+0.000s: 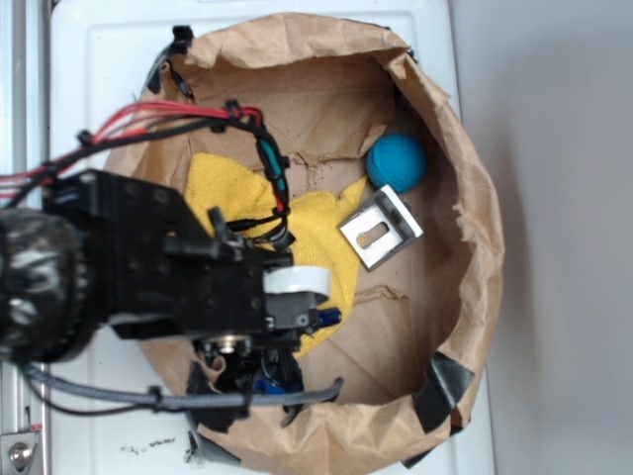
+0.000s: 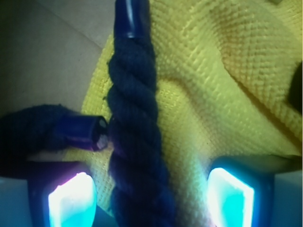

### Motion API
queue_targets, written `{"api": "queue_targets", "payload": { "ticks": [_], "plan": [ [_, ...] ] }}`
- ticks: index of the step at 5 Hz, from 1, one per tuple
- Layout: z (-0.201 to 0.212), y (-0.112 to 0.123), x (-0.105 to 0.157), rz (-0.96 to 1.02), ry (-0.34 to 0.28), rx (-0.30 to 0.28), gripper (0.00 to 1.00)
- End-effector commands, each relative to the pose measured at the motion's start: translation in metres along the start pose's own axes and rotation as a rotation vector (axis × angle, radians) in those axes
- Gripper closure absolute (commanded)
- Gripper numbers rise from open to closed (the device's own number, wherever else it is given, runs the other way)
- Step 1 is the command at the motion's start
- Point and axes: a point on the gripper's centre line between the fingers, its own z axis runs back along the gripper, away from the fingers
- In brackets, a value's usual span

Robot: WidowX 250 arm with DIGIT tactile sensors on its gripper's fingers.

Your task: Grab the blue rope.

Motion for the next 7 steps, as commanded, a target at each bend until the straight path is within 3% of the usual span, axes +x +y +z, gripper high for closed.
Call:
{"api": "queue_targets", "payload": {
  "ticks": [1,3,5,7],
  "plan": [
    [0.006,-0.007,0.008,-0.006,-0.03,-0.001,1.0],
    [0.027,0.002,0.014,-0.021,-0.053,-0.011,1.0],
    [0.078,0.027,0.032,0.077,-0.065,-0.05,1.0],
    [0.122,0.039,0.045,0.172,-0.078,-0.034,1.0]
  ]
}}
